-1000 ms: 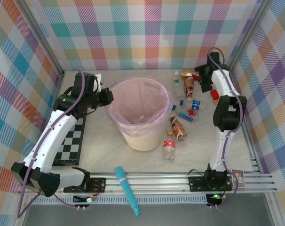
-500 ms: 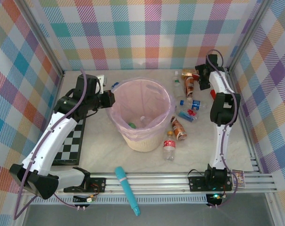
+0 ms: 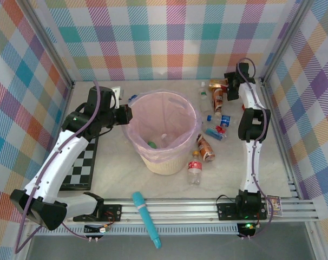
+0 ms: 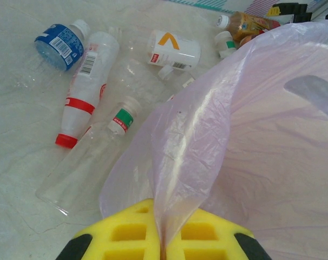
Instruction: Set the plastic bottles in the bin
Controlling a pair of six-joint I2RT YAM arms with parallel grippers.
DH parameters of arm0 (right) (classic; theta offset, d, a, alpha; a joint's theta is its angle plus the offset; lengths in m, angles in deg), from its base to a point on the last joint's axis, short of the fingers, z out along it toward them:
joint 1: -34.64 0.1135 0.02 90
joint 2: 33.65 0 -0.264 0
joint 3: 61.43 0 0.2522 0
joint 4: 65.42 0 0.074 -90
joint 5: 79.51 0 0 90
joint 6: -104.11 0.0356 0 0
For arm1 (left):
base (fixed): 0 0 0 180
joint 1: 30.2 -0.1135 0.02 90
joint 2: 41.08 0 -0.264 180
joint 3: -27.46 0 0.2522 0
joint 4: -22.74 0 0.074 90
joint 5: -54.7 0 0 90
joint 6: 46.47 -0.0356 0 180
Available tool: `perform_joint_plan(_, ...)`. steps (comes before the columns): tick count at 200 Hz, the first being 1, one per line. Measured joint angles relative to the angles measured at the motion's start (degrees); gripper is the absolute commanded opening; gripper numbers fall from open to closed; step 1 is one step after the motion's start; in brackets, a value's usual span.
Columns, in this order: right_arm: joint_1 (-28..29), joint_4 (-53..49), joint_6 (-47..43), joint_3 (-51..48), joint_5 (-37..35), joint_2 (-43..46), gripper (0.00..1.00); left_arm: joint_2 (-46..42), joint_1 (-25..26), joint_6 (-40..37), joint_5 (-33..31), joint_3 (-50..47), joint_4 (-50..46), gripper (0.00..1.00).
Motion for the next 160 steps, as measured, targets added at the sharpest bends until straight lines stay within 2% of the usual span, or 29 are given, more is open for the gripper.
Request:
perform_joint_plan(41,-0.2,-0.3,0.6,2.5,0.2,-1.6,1.00,-0.4,0.0,-0.1,-0.1,-0.1,-0.5,0.05)
perform_joint_plan(86,-0.5,-0.4,1.6,2.5,0.3,-2.1,0.88,-0.5,0.0,-0.2,0.1,-0.1,-0.4,0.08)
perform_joint_plan(112,-0.7,0.3,1.9,2.2,0.5,-2.2,0.76,-0.5,0.0,-0.2,0.0,-0.1,-0.4,0.08)
perform_joint_plan(160,-1.1,3.4,1.8,-1.0,1.2,-0.8,0.67,-0.5,0.0,-0.2,0.0,-0.1,-0.4,0.08)
